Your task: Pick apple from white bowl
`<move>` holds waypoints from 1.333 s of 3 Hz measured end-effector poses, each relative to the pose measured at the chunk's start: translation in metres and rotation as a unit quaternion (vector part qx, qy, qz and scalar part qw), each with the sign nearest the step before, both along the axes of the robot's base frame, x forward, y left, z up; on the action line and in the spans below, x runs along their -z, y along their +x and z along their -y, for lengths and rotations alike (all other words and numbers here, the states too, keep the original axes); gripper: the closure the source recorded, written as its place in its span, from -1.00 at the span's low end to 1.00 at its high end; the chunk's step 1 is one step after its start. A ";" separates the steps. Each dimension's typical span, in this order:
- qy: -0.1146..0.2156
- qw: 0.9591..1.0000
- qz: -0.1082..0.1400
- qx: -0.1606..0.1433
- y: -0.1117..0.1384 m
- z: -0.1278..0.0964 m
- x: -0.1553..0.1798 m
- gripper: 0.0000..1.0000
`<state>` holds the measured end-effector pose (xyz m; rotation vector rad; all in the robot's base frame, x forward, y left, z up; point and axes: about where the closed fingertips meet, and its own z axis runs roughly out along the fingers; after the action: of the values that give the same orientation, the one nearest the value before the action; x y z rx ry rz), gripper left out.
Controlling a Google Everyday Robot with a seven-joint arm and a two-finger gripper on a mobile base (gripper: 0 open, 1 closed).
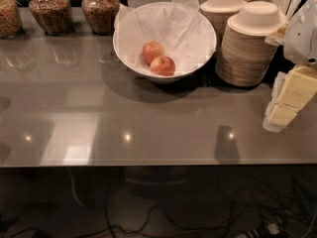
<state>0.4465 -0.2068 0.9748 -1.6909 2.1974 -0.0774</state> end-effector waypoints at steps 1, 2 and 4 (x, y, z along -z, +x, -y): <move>0.047 0.999 0.020 0.009 0.020 -0.021 0.010 -1.00; 0.093 0.994 0.056 0.029 0.060 -0.047 0.014 -1.00; 0.130 0.985 0.085 0.072 0.142 -0.100 0.017 -1.00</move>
Offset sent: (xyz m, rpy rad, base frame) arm 0.1216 0.0812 -0.0226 0.3189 -0.1886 -0.1481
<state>0.5888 -0.1072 0.9577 -1.3346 2.0966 0.0276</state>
